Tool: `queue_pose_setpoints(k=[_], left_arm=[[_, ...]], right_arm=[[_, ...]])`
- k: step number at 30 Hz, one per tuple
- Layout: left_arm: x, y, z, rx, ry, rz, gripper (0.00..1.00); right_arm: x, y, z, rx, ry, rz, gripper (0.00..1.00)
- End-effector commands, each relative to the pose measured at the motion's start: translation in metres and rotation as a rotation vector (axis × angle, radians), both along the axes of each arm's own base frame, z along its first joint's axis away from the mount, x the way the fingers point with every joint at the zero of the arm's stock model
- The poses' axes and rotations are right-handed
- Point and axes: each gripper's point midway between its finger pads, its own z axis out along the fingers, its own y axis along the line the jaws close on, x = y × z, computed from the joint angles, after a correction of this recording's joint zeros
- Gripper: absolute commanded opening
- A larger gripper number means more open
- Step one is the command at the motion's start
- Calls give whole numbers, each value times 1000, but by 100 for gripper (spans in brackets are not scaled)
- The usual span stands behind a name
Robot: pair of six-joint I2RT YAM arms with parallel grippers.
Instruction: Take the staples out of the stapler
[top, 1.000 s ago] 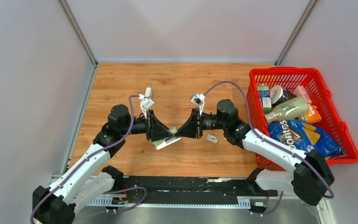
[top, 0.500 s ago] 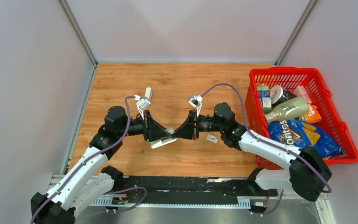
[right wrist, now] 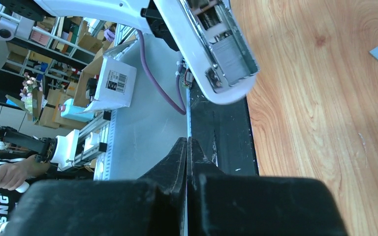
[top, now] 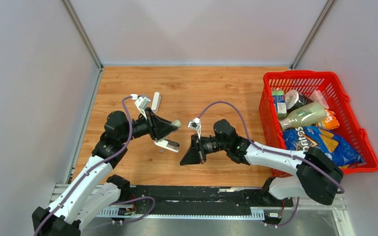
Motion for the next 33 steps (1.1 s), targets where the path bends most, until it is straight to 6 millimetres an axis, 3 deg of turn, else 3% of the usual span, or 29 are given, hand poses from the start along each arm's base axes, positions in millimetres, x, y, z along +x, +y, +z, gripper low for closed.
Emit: queue_pose_setpoints(k=[1,16,25,33], left_arm=[[4,2,37,-44,-127,20,0],[17,11,18,14,-88,111,0],[25,11,9,11,-47,138,0],[33,8,1,12,-3,153,0]], right_arm=[[2,2,16,31,-35,4,0],[44,-21,56,-92,-277,-254,0],[88,-9,69,-122,-363,-405,0],[118,14,77,-87,-410,-472,0]])
